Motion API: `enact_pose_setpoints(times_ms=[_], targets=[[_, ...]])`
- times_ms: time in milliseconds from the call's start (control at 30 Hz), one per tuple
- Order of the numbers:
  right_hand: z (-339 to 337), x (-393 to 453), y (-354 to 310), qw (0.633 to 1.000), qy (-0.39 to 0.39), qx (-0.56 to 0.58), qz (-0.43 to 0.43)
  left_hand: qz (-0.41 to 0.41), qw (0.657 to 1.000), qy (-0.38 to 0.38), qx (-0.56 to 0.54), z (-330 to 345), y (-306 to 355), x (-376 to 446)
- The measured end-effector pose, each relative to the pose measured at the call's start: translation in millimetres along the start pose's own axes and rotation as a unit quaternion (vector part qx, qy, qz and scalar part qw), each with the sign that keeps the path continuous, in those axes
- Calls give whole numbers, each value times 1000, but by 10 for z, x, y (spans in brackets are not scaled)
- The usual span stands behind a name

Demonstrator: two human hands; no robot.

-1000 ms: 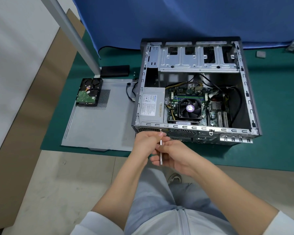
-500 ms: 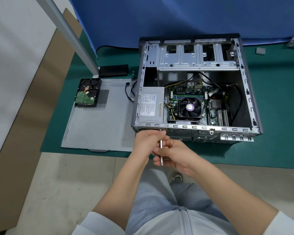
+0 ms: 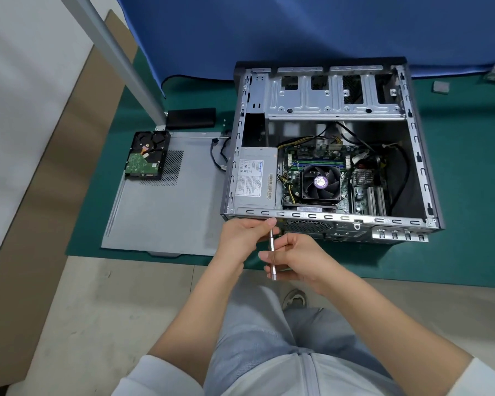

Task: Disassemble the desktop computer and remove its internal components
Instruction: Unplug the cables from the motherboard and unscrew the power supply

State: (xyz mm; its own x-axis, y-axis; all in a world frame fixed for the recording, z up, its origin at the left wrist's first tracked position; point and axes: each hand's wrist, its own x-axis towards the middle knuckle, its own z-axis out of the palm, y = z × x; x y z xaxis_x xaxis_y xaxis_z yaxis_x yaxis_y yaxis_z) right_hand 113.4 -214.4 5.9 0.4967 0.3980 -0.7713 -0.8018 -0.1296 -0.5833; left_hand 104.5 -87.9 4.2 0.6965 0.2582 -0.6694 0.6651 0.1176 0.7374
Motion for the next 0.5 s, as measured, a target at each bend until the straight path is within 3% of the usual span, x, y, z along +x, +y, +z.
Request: enact_pose_setpoints(times_ms=[167, 367, 500], targets=[[-30, -10, -8, 999, 4, -50, -18, -10, 1000, 2, -10, -5, -7, -35], [-103, -86, -79, 948, -7, -302, -98, 28, 1000, -8, 0, -253, 14, -157], [-105, -179, -296, 949, -13, -260, -180, 52, 996, -62, -33, -464, 145, -269]])
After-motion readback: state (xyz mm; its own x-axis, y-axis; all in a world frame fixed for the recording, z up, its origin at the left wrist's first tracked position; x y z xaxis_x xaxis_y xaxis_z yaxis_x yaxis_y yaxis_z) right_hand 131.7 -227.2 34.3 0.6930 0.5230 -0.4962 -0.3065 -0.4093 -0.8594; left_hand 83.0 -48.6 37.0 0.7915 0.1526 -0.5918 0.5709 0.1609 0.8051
